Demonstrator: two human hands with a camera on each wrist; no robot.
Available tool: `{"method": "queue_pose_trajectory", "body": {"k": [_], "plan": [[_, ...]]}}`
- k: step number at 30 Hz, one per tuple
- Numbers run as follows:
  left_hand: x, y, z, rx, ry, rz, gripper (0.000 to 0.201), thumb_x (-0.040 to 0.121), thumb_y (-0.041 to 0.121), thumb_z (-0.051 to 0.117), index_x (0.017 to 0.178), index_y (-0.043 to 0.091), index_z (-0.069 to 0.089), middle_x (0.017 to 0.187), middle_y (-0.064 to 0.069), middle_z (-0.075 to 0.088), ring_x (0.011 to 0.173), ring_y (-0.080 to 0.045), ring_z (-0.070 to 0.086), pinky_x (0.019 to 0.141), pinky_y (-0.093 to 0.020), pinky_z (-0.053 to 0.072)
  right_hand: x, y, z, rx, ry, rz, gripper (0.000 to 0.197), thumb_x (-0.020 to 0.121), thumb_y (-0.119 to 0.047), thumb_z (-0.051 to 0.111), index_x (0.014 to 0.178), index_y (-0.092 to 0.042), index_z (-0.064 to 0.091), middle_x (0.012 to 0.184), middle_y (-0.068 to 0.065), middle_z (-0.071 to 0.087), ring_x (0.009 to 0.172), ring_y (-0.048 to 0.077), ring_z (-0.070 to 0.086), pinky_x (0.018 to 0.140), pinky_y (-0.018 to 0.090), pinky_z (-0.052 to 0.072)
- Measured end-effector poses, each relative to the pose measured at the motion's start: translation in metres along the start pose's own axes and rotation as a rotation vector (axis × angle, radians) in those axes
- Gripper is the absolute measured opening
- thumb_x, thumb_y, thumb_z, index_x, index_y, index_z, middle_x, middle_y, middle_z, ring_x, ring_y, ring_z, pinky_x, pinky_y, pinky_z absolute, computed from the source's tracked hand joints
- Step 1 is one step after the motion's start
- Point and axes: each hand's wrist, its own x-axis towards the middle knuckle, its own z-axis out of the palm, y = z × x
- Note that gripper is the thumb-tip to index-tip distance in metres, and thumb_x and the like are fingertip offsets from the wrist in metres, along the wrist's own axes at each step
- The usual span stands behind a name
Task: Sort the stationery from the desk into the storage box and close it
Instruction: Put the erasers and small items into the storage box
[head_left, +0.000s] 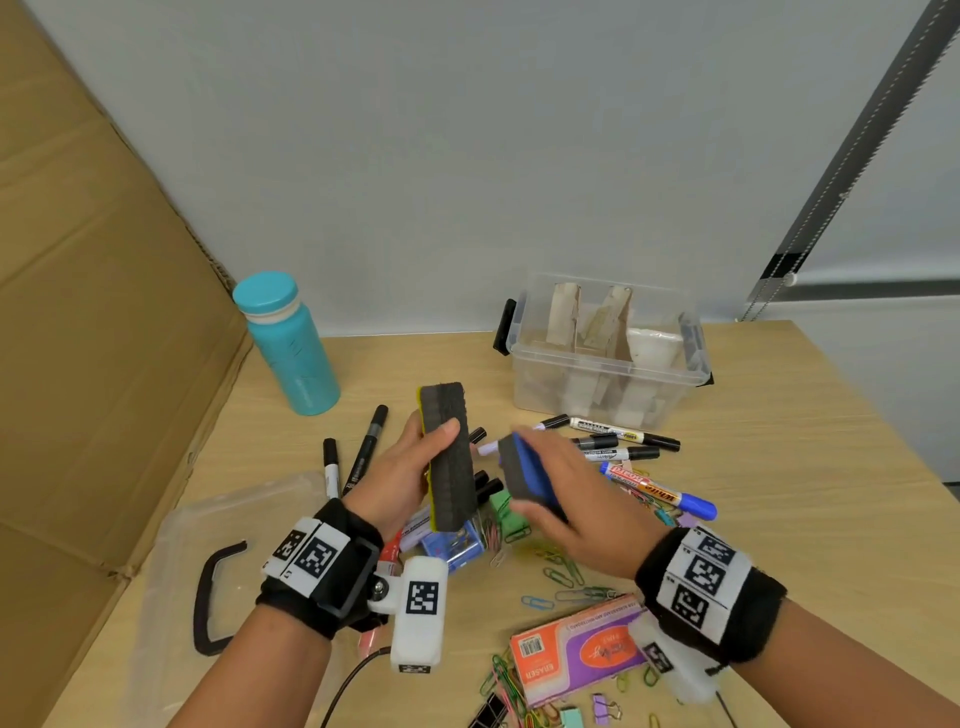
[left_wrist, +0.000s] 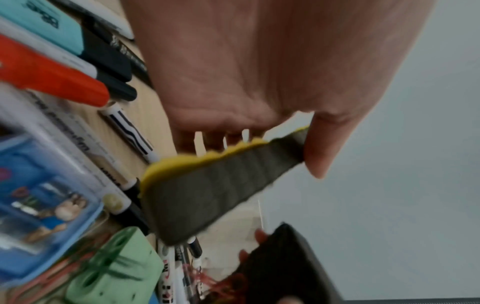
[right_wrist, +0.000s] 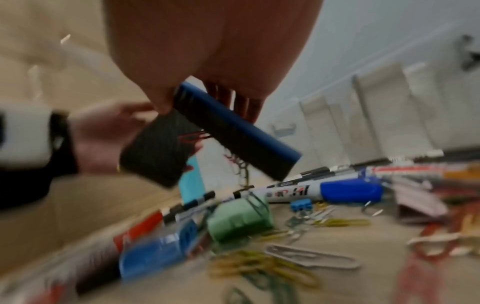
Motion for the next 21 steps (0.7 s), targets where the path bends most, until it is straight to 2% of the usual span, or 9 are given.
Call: {"method": "queue_pose_trajectory", "body": {"k": [2, 3, 5, 7, 9, 12, 16, 18, 21], "plan": [[-0.001, -0.004, -0.002, 0.118, -0.003, 0.008, 0.036, 0.081, 0.038, 0.069, 0.115, 0.030, 0.057, 0.114, -0.005, 0.064, 0.114, -0.022, 0.058, 0.108, -0.046, 0.040, 0.003, 0.000, -0.004, 0.226, 0.077, 0.121, 0.063, 0.094, -0.048, 0.040, 0.149, -0.028, 0.016, 0.137, -0.009, 0.036, 0.120, 0.004, 0.041, 0.100, 0.023, 0.039], [-0.002, -0.006, -0.002, 0.183, -0.014, 0.007, 0.037, 0.079, 0.040, 0.069, 0.114, 0.031, 0.058, 0.115, -0.004, 0.064, 0.114, -0.021, 0.059, 0.107, -0.044, 0.040, 0.005, 0.001, -0.007, 0.338, 0.112, 0.161, 0.057, 0.096, -0.043, 0.041, 0.147, -0.032, 0.019, 0.134, -0.010, 0.040, 0.119, 0.004, 0.044, 0.099, 0.024, 0.041], [-0.003, -0.008, 0.000, 0.277, -0.032, 0.007, 0.026, 0.087, 0.035, 0.064, 0.112, 0.033, 0.058, 0.118, -0.003, 0.062, 0.115, -0.019, 0.057, 0.103, -0.037, 0.044, 0.010, 0.004, -0.012, 0.512, 0.160, 0.208, 0.043, 0.099, -0.032, 0.040, 0.141, -0.034, 0.030, 0.124, -0.011, 0.050, 0.111, 0.005, 0.053, 0.095, 0.026, 0.046], [-0.004, -0.010, 0.002, 0.299, -0.044, 0.003, 0.022, 0.091, 0.029, 0.058, 0.112, 0.033, 0.057, 0.120, -0.004, 0.061, 0.115, -0.018, 0.057, 0.098, -0.030, 0.046, 0.015, 0.007, -0.018, 0.599, 0.200, 0.227, 0.030, 0.102, -0.026, 0.037, 0.131, -0.029, 0.040, 0.115, -0.005, 0.057, 0.102, 0.013, 0.060, 0.088, 0.031, 0.052], [-0.004, -0.011, 0.003, 0.293, -0.040, -0.001, 0.022, 0.092, 0.028, 0.056, 0.114, 0.033, 0.058, 0.120, -0.004, 0.062, 0.114, -0.017, 0.057, 0.096, -0.029, 0.046, 0.020, 0.006, -0.021, 0.674, 0.222, 0.249, 0.022, 0.102, -0.024, 0.037, 0.123, -0.026, 0.044, 0.111, 0.003, 0.059, 0.097, 0.018, 0.064, 0.083, 0.032, 0.055], [-0.005, -0.011, 0.003, 0.273, -0.027, -0.015, 0.022, 0.093, 0.027, 0.055, 0.114, 0.031, 0.059, 0.119, -0.004, 0.062, 0.113, -0.017, 0.057, 0.098, -0.031, 0.044, 0.028, 0.002, -0.023, 0.852, 0.214, 0.276, 0.026, 0.102, -0.022, 0.038, 0.126, -0.022, 0.045, 0.117, 0.011, 0.060, 0.098, 0.023, 0.067, 0.086, 0.038, 0.056], [-0.005, -0.009, 0.006, 0.175, -0.015, -0.024, 0.021, 0.093, 0.021, 0.055, 0.111, 0.027, 0.062, 0.112, -0.002, 0.065, 0.106, -0.016, 0.059, 0.097, -0.031, 0.044, 0.036, -0.005, -0.024, 0.941, 0.190, 0.283, 0.037, 0.102, -0.024, 0.038, 0.137, -0.033, 0.040, 0.124, 0.007, 0.059, 0.108, 0.024, 0.064, 0.091, 0.040, 0.054], [-0.005, -0.006, 0.007, 0.046, -0.014, -0.030, 0.026, 0.088, 0.020, 0.059, 0.114, 0.021, 0.063, 0.114, -0.006, 0.067, 0.107, -0.021, 0.061, 0.099, -0.038, 0.046, 0.039, -0.007, -0.025, 0.963, 0.173, 0.273, 0.037, 0.102, -0.025, 0.039, 0.138, -0.034, 0.041, 0.125, 0.009, 0.059, 0.111, 0.024, 0.062, 0.094, 0.040, 0.053], [-0.005, -0.002, 0.007, -0.144, -0.024, -0.011, 0.044, 0.082, 0.019, 0.068, 0.124, 0.012, 0.057, 0.125, -0.015, 0.063, 0.117, -0.031, 0.058, 0.102, -0.047, 0.045, 0.043, -0.013, -0.026, 1.006, 0.154, 0.264, 0.036, 0.102, -0.023, 0.039, 0.137, -0.030, 0.044, 0.124, 0.009, 0.060, 0.109, 0.020, 0.062, 0.096, 0.038, 0.051]]}}
